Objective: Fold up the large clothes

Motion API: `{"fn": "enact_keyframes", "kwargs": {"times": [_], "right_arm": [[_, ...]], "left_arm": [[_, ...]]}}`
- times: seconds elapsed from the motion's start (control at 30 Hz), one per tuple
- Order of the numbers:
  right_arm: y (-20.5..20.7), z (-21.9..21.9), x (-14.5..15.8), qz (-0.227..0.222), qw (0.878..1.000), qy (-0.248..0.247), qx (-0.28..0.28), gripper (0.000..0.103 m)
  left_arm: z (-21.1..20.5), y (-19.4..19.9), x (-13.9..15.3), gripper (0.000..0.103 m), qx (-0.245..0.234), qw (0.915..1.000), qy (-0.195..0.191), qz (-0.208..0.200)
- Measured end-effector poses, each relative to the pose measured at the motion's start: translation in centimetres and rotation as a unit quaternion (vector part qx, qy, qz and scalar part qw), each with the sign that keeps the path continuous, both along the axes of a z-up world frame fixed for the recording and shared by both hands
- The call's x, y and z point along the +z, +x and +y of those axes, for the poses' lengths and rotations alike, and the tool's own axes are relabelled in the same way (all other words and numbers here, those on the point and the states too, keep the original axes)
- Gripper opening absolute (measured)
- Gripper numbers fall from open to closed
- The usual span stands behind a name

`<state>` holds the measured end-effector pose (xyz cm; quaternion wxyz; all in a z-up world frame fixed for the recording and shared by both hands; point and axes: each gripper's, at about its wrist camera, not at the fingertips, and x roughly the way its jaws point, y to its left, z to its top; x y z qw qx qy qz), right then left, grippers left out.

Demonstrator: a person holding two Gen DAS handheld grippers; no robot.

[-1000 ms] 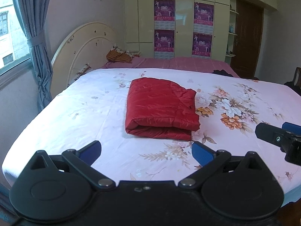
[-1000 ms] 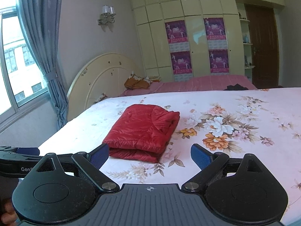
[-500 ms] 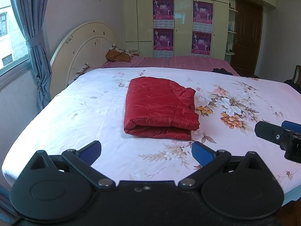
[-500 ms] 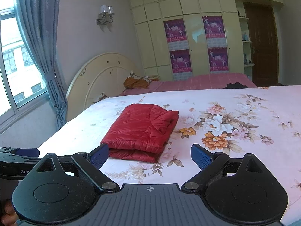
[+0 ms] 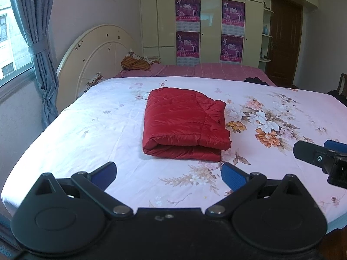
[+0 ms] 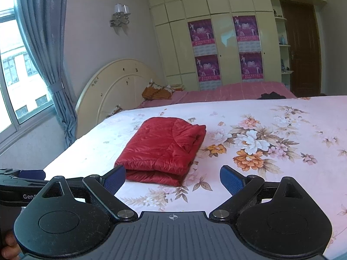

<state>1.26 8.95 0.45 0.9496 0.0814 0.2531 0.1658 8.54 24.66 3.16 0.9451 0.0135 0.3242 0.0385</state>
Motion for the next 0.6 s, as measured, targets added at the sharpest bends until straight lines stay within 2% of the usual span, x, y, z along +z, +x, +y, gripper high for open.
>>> {"fn": "enact_keyframes", "kwargs": {"times": [0.6], "right_arm": [[0.84, 0.85, -0.53, 0.007, 1.000, -0.001, 0.004, 0.093]], "left_arm": [[0.81, 1.10, -0.47, 0.103, 0.000, 1.0000, -0.002, 0.005]]}}
